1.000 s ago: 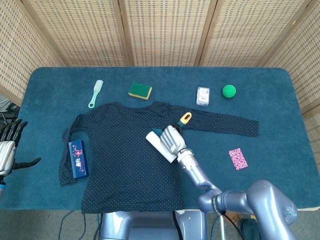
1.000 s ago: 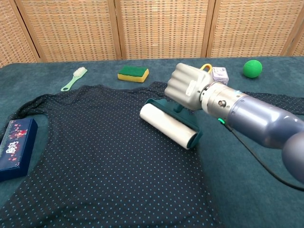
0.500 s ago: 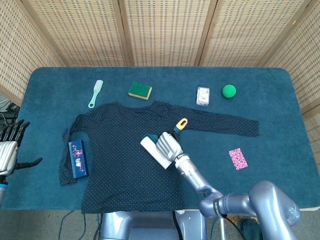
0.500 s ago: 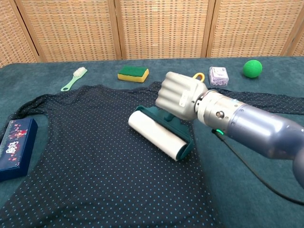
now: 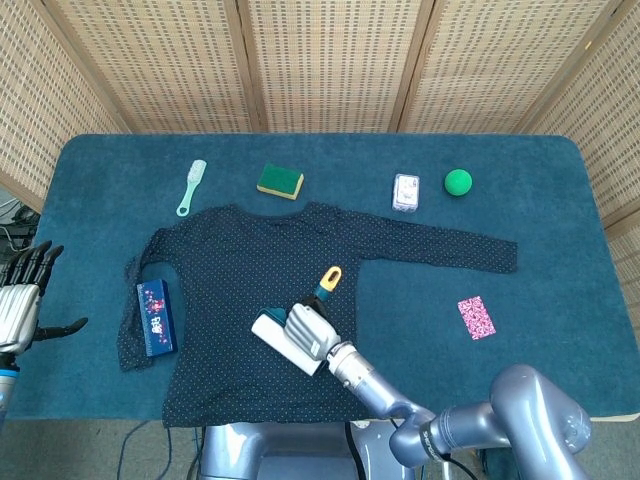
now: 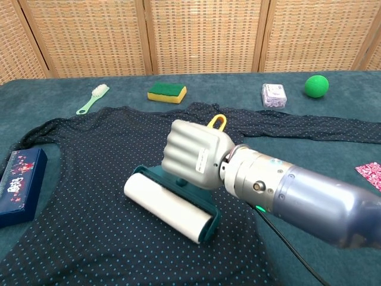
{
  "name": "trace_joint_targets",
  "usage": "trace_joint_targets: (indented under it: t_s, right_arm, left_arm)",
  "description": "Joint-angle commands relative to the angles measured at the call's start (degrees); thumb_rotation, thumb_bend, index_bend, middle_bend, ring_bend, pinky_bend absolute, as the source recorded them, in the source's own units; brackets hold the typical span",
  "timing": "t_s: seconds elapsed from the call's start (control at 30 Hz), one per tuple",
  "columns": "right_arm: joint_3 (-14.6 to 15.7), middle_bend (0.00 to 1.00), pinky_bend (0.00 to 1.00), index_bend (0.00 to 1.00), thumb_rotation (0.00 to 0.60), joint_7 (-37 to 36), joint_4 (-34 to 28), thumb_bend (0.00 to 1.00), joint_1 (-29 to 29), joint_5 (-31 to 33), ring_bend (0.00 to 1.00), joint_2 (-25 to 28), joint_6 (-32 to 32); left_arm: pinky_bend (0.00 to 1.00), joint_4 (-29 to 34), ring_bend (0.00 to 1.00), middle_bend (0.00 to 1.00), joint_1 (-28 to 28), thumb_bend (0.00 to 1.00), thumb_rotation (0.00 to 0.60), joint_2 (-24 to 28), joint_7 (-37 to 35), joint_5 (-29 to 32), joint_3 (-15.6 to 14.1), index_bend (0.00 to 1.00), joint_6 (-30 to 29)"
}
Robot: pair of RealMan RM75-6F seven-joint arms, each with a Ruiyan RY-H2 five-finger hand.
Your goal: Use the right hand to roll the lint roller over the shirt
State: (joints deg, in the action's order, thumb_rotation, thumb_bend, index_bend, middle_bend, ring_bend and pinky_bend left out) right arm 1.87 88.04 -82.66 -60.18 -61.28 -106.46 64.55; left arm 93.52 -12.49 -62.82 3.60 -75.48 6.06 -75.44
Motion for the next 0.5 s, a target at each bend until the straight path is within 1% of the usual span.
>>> trace_joint_targets:
  t_s: [0.03,0.13,0.27,0.5]
  right_arm:
    - [0.37,1.0,1.0,0.72,0.6,0.42,-0.57,0.85,0.23,-0.67,1.0,-0.16,-0.25]
    - [0.73,1.0,1.0,0.72,0.6,0.49,-0.91,0.85,0.59,-1.1,1.0,-0.28,-0.65]
    - [0.45,1.0,1.0,0.72,0.6,0.41,-0.18,0.85,1.0,-1.22,1.0,-0.44,-0.67]
    - [-0.32,1.0,1.0,0.72,0.6,-1.21,5.77,0.85,2.47,-1.32,1.0,0.42,-0.09]
  left_arm:
    - [0.0,0.08,0.0,0.0,0.01,0.0,0.6,0.0,0.14,-0.02,-0.02,0.0,-0.06]
    - [0.0,0.07,0.0,0.0,0.08,0.0,0.6,-0.17,0.55,-0.06,-0.08,0.0,-0.28]
    - [0.0,0.11,0.0,0.0,0.06,0.0,0.6,-0.24,0.72,-0.09,-0.13,0.0,-0.27]
    - [0.0,-0.04,0.0,0.0,0.11,0.0,0.6,-0.36,1.05,0.21,0.05,0.0,-0.54]
